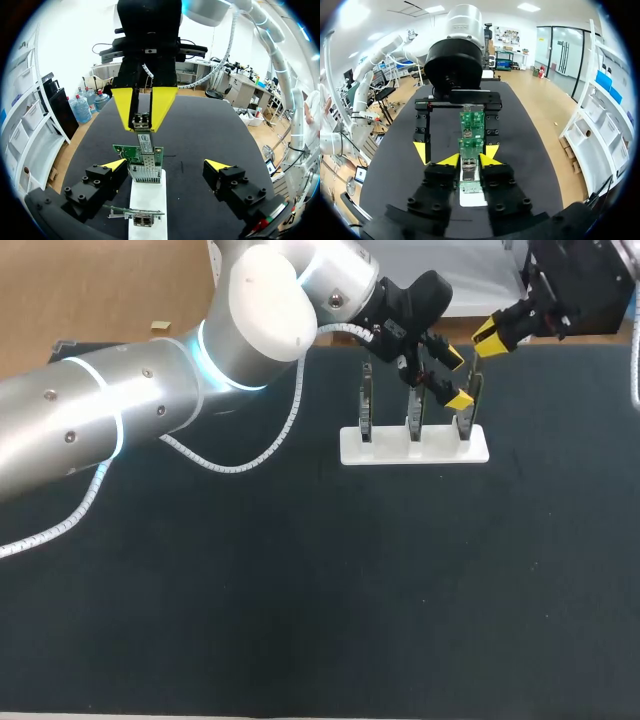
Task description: Pick up the optical module with the left hand, and insert it into the network port with the right hand.
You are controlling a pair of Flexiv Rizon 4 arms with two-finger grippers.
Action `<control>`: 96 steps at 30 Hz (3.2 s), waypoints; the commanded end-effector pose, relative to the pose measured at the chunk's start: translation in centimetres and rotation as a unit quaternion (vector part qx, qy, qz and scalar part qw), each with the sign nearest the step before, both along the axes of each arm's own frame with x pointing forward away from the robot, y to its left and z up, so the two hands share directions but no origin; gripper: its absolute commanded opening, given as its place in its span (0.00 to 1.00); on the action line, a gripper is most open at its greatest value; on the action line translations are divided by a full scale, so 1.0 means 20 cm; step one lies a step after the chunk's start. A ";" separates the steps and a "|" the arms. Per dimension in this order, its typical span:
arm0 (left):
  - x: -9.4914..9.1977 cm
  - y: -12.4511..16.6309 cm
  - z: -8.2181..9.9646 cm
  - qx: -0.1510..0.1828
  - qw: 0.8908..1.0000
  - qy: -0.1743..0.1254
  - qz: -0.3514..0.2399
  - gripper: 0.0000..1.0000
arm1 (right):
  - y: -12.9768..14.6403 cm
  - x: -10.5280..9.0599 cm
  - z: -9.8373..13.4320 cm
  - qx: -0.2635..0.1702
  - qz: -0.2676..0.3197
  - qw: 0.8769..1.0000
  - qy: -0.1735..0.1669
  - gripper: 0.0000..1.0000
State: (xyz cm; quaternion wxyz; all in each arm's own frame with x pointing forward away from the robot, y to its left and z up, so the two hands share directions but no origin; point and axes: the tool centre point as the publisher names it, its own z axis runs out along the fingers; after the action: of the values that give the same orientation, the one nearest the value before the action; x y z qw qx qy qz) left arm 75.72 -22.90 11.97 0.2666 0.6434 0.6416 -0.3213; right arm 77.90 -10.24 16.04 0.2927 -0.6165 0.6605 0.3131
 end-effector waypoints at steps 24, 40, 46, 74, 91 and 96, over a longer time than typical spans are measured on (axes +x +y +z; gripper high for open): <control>0.01 -0.01 0.00 0.003 1.000 0.002 -0.001 1.00 | -0.08 0.05 0.20 0.078 0.002 0.996 0.031 0.00; 0.01 -0.01 0.00 0.003 1.000 0.002 -0.001 1.00 | 0.00 0.03 0.14 0.068 0.016 0.997 0.033 0.00; 0.01 -0.01 0.00 0.003 1.000 0.002 -0.001 1.00 | 0.00 0.04 0.11 0.065 0.013 0.997 0.043 0.00; 0.01 -0.01 0.00 0.003 1.000 0.002 -0.001 1.00 | 0.00 0.02 -0.05 0.034 0.014 0.997 0.070 0.00; 0.01 -0.01 0.00 0.003 1.000 0.002 -0.001 1.00 | 0.00 0.01 -0.14 0.026 0.010 0.996 0.089 0.00; 0.01 -0.01 0.00 0.003 1.000 0.002 -0.001 1.00 | 0.00 0.00 -0.16 0.028 0.009 0.995 0.094 0.00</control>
State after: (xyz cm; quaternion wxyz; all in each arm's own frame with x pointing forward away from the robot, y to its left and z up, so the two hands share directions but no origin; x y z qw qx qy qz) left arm 75.72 -22.90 11.97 0.2666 0.6434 0.6416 -0.3214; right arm 77.89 -10.26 13.94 0.2446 -0.5818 0.6711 0.3890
